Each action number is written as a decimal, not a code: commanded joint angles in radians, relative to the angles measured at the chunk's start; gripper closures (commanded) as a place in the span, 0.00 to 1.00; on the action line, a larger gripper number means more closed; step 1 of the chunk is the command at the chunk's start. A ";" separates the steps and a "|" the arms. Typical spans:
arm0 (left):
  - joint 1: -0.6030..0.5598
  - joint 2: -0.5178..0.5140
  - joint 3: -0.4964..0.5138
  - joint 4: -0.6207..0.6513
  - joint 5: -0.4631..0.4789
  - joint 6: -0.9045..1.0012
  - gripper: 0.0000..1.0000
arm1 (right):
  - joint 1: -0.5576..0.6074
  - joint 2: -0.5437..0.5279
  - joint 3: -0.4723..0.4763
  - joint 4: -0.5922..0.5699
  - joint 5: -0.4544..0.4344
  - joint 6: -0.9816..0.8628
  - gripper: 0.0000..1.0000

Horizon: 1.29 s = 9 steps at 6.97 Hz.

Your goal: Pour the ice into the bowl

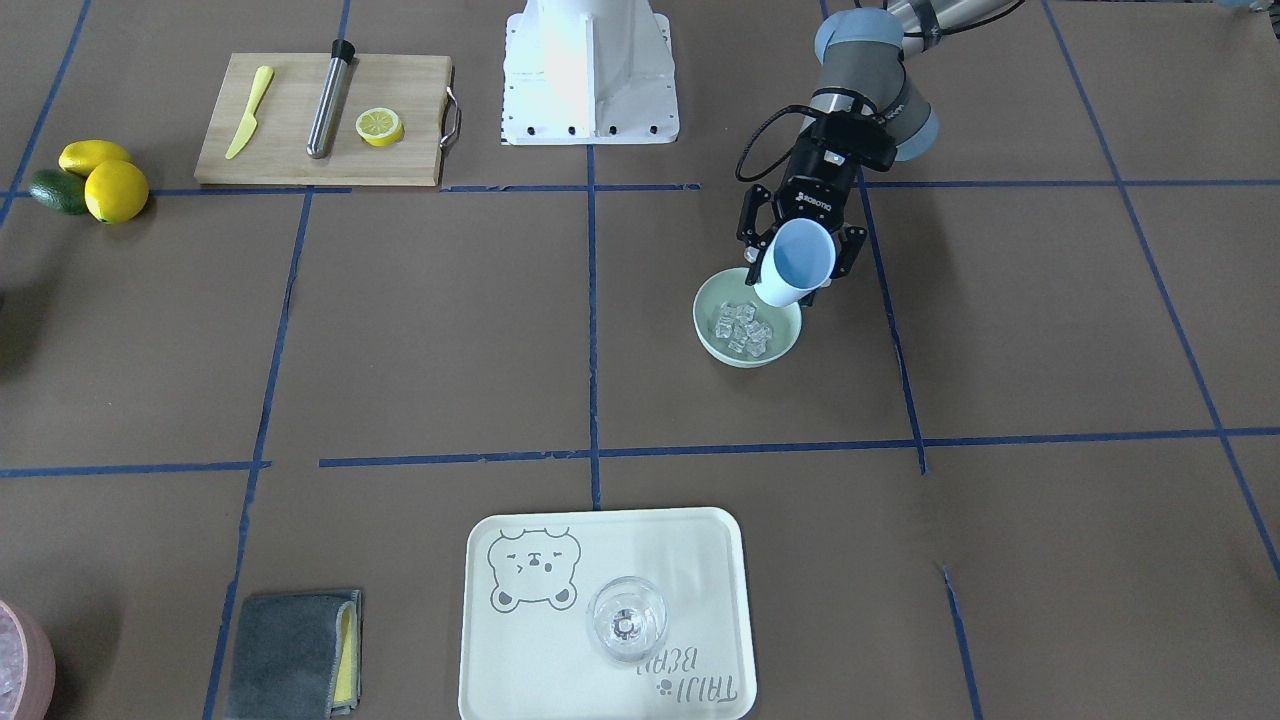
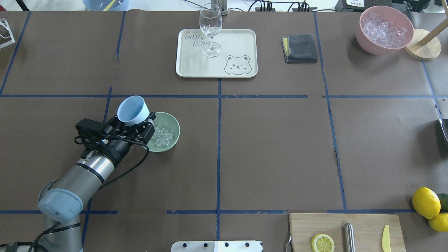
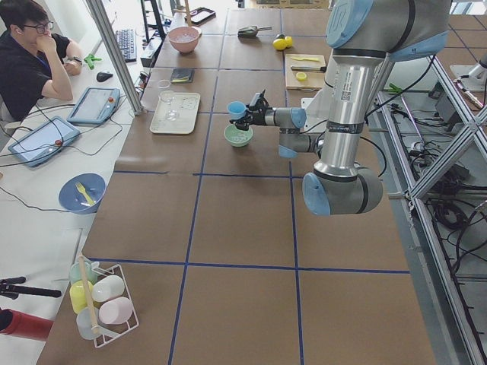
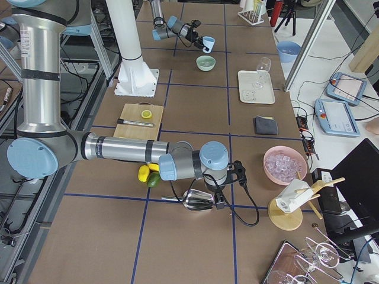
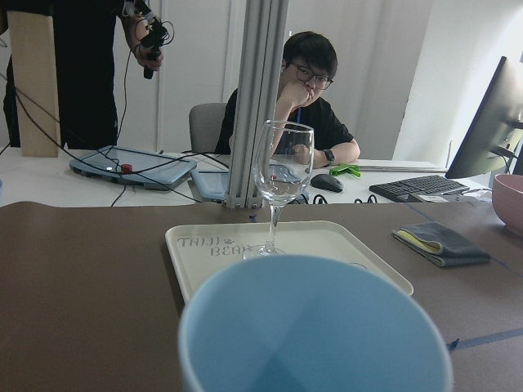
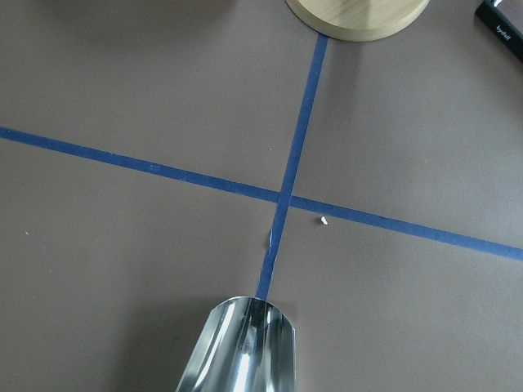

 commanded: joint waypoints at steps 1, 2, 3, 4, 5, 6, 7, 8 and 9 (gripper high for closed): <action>-0.064 0.130 -0.011 -0.005 -0.003 -0.133 1.00 | 0.000 0.001 0.003 0.002 0.000 0.000 0.00; -0.094 0.205 -0.013 -0.015 -0.005 -0.180 1.00 | 0.000 0.001 0.004 0.002 0.000 0.000 0.00; -0.117 0.282 -0.011 -0.063 -0.005 -0.220 1.00 | 0.000 0.002 0.004 0.002 0.000 0.000 0.00; -0.125 0.339 0.001 -0.074 -0.003 -0.281 1.00 | -0.002 0.002 0.004 0.002 0.000 0.000 0.00; -0.124 0.361 0.039 -0.075 0.003 -0.341 1.00 | 0.000 0.002 0.006 0.002 0.000 0.000 0.00; -0.124 0.358 0.132 -0.133 0.008 -0.372 1.00 | -0.002 0.004 0.006 0.003 0.000 0.000 0.00; -0.122 0.358 0.218 -0.214 0.009 -0.375 1.00 | -0.002 0.004 0.006 0.003 0.000 0.000 0.00; -0.121 0.350 0.261 -0.224 0.088 -0.374 1.00 | 0.000 0.004 0.007 0.003 0.000 0.000 0.00; -0.118 0.349 0.266 -0.223 0.140 -0.369 1.00 | 0.000 0.004 0.009 0.003 0.000 0.000 0.00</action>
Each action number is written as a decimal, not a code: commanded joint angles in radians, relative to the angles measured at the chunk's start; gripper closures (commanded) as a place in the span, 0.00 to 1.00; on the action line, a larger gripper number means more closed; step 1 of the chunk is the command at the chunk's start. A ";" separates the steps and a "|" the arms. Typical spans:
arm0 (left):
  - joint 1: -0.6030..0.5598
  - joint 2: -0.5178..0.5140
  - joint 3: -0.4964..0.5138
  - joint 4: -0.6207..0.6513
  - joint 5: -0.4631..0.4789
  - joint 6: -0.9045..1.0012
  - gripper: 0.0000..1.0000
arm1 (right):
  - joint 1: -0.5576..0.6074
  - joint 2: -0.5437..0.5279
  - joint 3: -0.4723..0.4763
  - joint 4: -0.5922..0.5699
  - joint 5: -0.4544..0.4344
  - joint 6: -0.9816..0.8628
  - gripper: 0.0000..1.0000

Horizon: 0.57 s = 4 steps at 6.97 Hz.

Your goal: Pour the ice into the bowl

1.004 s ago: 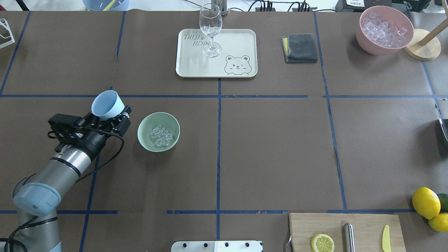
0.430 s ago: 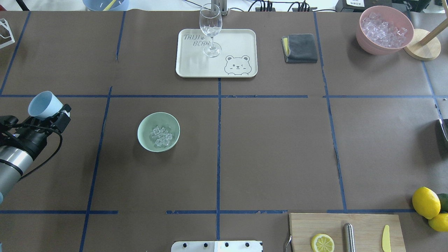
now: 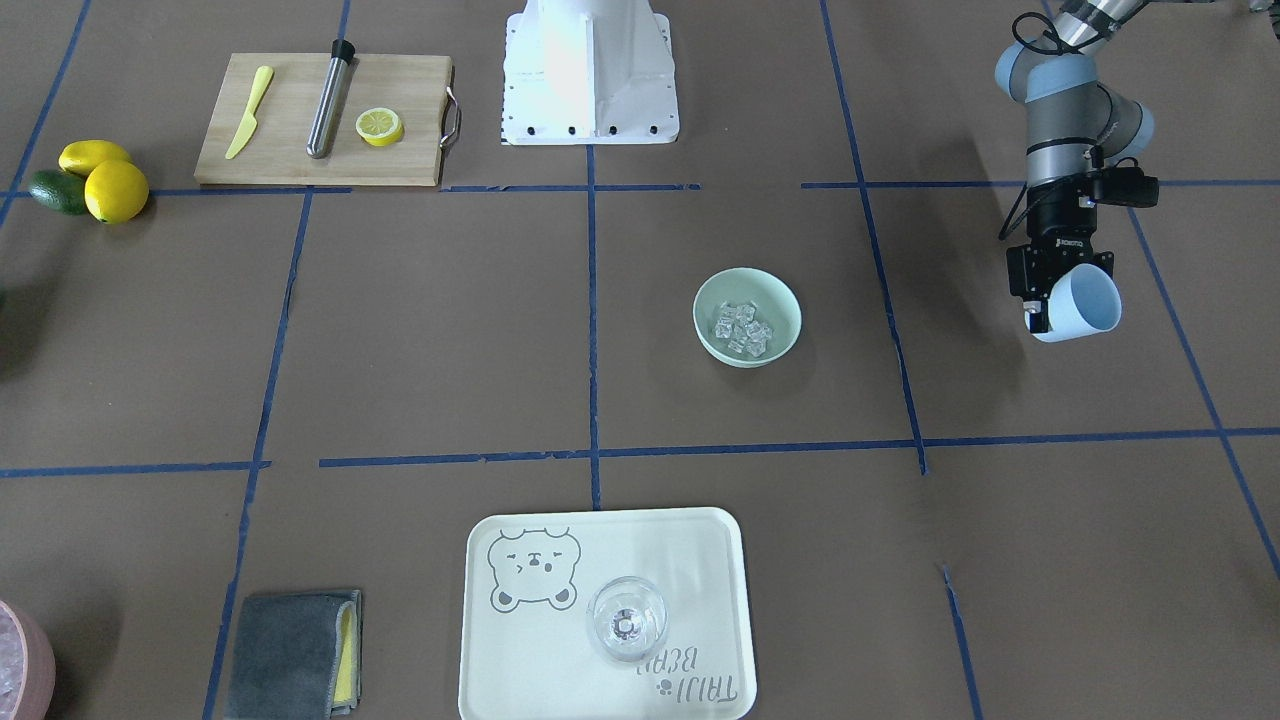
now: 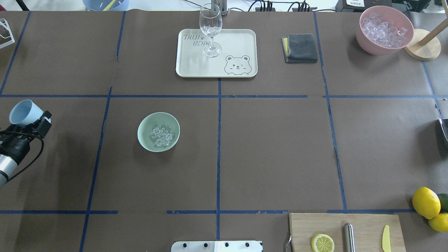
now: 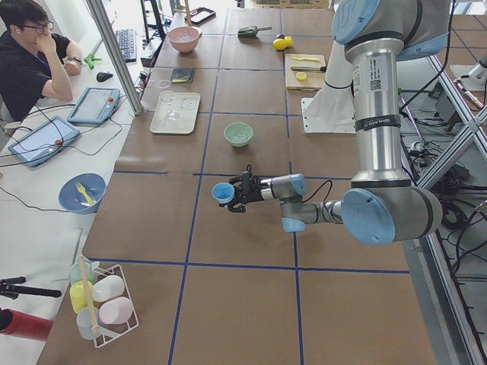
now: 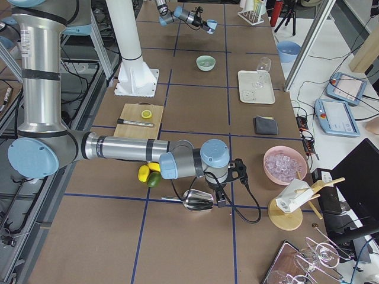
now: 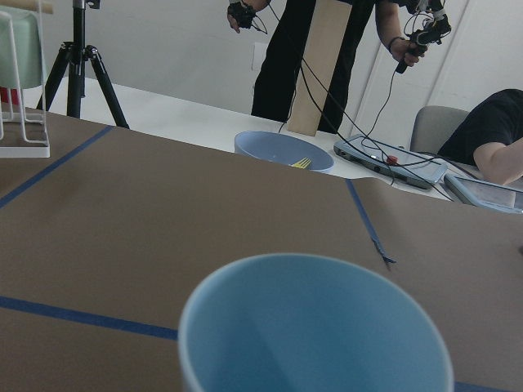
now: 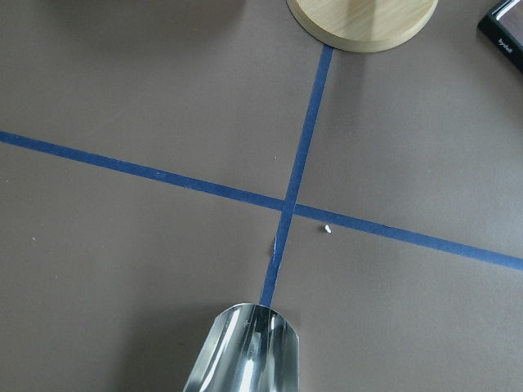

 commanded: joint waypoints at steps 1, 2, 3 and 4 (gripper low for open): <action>0.008 -0.002 0.033 -0.005 0.104 0.006 1.00 | 0.001 0.008 0.000 0.000 0.000 0.000 0.00; 0.012 -0.006 0.056 0.000 0.116 0.027 1.00 | 0.001 0.008 0.000 0.000 -0.002 0.000 0.00; 0.014 -0.008 0.059 0.002 0.110 0.061 1.00 | 0.001 0.008 0.000 0.000 -0.002 -0.002 0.00; 0.029 -0.008 0.062 0.003 0.107 0.064 1.00 | 0.001 0.008 -0.001 0.000 -0.002 -0.002 0.00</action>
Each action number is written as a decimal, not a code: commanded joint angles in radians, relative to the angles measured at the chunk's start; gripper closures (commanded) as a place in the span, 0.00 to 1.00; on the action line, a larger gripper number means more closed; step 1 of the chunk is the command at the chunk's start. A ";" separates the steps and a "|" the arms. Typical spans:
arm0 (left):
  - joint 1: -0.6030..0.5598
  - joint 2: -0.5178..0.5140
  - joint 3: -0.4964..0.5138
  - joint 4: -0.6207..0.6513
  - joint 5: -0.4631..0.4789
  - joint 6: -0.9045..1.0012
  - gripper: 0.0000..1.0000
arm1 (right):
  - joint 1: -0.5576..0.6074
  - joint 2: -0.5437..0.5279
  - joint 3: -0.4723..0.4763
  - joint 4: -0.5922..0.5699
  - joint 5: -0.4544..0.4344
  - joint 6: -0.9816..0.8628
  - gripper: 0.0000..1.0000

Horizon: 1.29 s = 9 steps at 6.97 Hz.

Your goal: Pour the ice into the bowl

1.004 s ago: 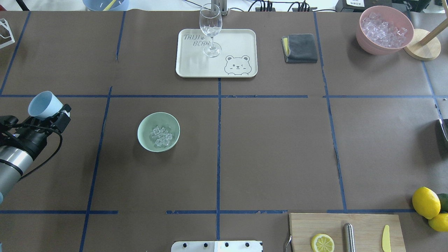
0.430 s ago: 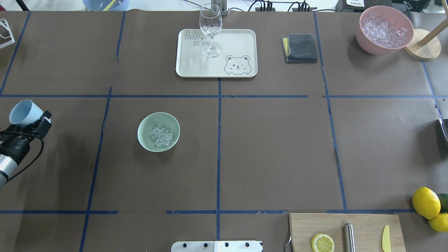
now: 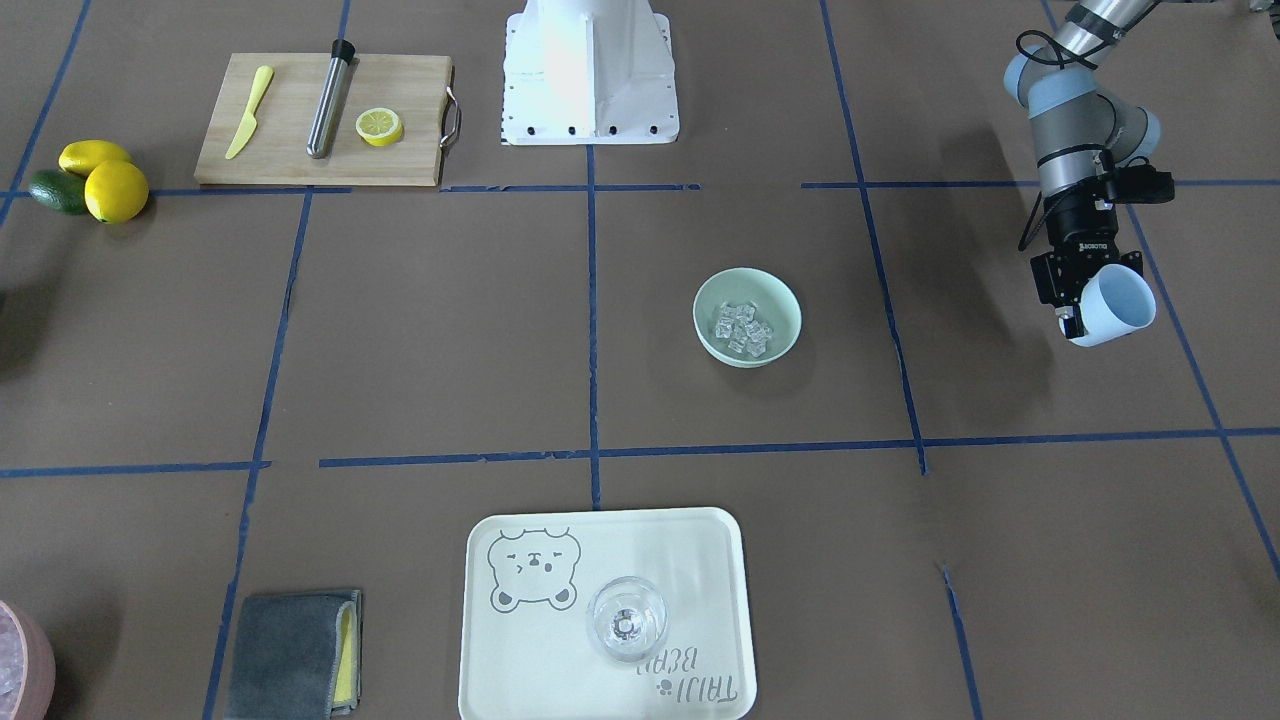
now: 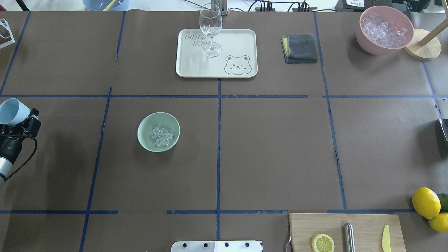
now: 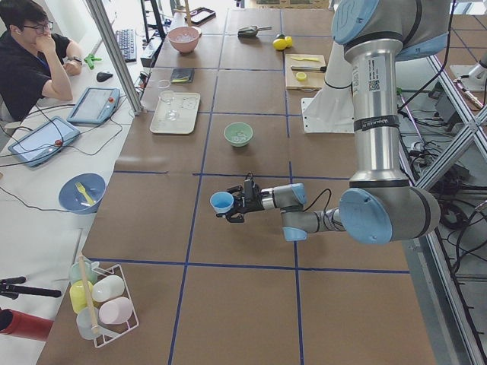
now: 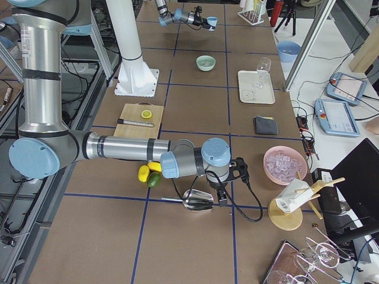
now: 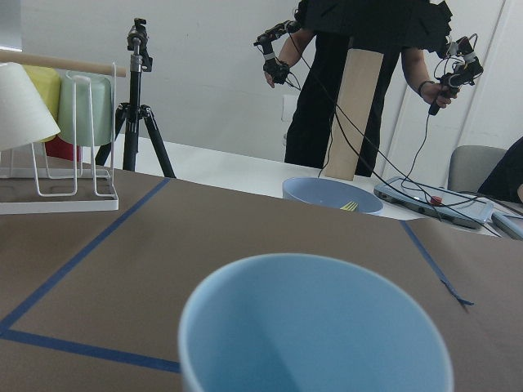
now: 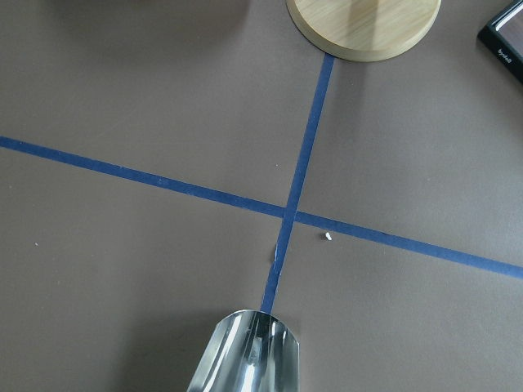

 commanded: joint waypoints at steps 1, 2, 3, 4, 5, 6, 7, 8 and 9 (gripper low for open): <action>0.031 -0.006 0.017 0.002 -0.002 0.015 1.00 | 0.000 0.000 -0.003 0.000 0.000 -0.001 0.00; 0.045 -0.015 0.020 0.001 -0.001 0.014 1.00 | 0.000 -0.001 -0.003 0.000 0.000 -0.001 0.00; 0.052 -0.018 0.023 0.001 -0.002 0.014 1.00 | 0.000 0.000 -0.003 0.000 0.000 -0.001 0.00; 0.058 -0.025 0.024 0.001 -0.005 0.012 0.94 | 0.000 0.000 -0.003 0.000 -0.002 -0.001 0.00; 0.060 -0.027 0.029 -0.001 -0.005 0.012 0.81 | 0.000 0.000 -0.003 0.000 -0.002 -0.001 0.00; 0.062 -0.029 0.034 -0.001 -0.004 0.012 0.53 | 0.000 0.000 -0.003 0.000 -0.002 -0.001 0.00; 0.062 -0.029 0.034 -0.001 -0.004 0.011 0.01 | 0.000 0.000 -0.003 0.000 0.000 -0.001 0.00; 0.062 -0.029 0.034 -0.001 -0.002 0.012 0.00 | 0.000 0.000 -0.003 0.000 0.000 -0.001 0.00; 0.062 -0.029 0.034 -0.001 -0.002 0.012 0.00 | 0.000 0.000 -0.003 0.000 0.000 -0.001 0.00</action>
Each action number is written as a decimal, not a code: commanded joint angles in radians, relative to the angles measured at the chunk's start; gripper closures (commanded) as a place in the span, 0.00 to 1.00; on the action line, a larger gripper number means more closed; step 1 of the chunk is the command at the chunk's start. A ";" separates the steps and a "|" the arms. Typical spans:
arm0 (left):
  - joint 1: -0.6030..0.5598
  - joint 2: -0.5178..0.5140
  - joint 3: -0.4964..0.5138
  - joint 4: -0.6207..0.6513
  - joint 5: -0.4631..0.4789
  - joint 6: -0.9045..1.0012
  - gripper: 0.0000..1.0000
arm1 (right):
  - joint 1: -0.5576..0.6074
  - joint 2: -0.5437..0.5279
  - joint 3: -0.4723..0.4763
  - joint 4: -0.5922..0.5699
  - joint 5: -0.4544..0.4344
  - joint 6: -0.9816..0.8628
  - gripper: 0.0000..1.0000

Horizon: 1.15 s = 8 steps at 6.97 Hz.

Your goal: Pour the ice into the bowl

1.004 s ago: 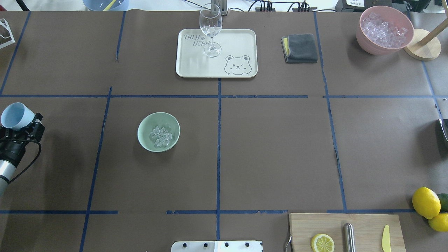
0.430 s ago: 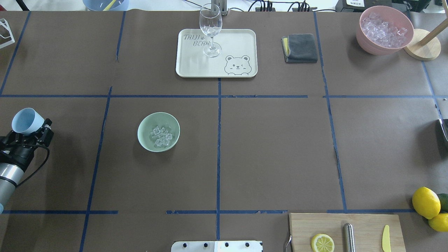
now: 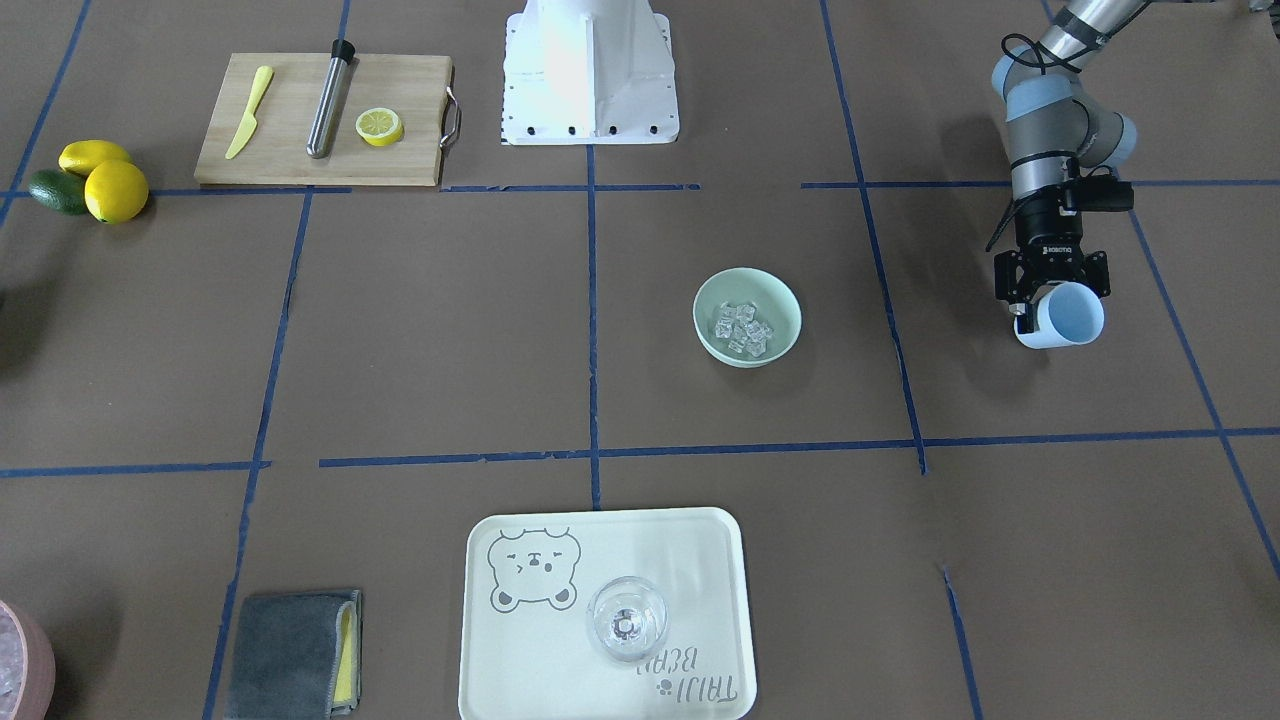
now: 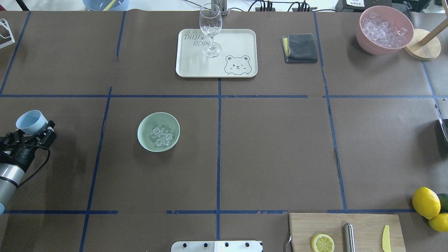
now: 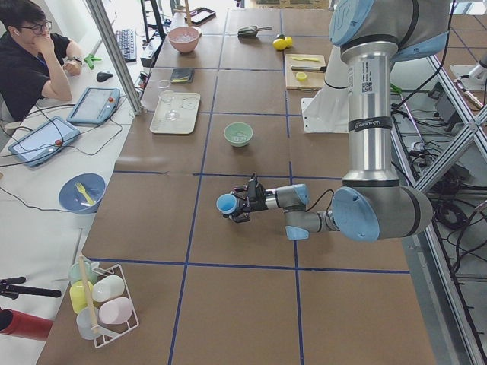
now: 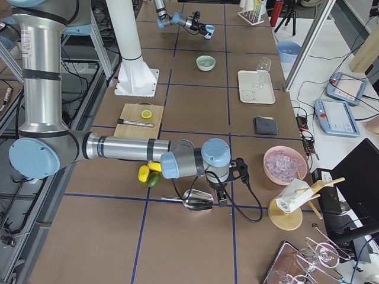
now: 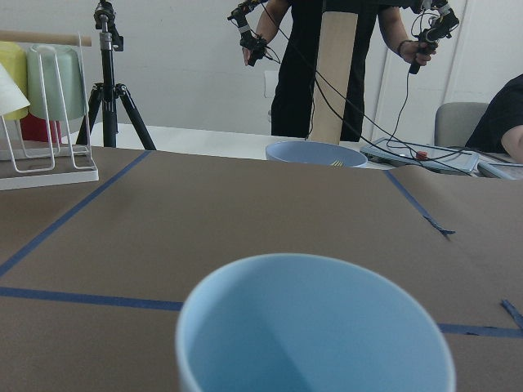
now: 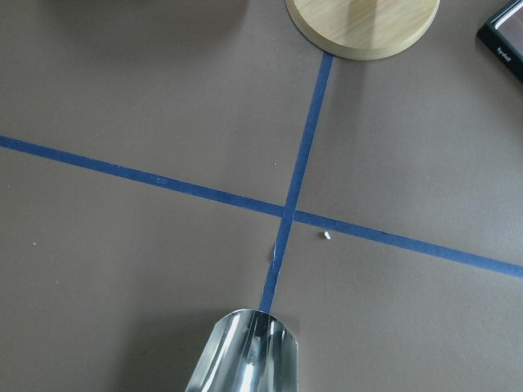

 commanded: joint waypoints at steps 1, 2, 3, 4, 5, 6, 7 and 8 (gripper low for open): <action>0.000 0.003 -0.003 -0.005 -0.002 0.002 0.00 | 0.000 0.000 0.000 0.000 0.000 0.000 0.00; -0.004 0.017 -0.015 -0.012 -0.009 0.005 0.00 | 0.000 0.000 0.002 0.000 -0.001 0.000 0.00; -0.008 0.021 -0.039 -0.034 -0.036 0.075 0.00 | -0.002 0.000 0.000 0.000 -0.001 0.000 0.00; -0.009 0.037 -0.050 -0.110 -0.054 0.145 0.00 | 0.000 0.000 0.000 0.000 0.000 0.000 0.00; -0.023 0.058 -0.078 -0.151 -0.100 0.207 0.00 | 0.000 0.000 0.000 0.000 -0.001 0.002 0.00; -0.049 0.076 -0.116 -0.152 -0.136 0.238 0.00 | 0.000 0.000 0.000 0.000 0.000 0.002 0.00; -0.096 0.087 -0.140 -0.152 -0.165 0.300 0.00 | 0.000 0.000 0.000 0.000 0.000 0.002 0.00; -0.157 0.087 -0.153 -0.152 -0.230 0.356 0.00 | 0.000 0.000 0.000 0.000 0.000 0.002 0.00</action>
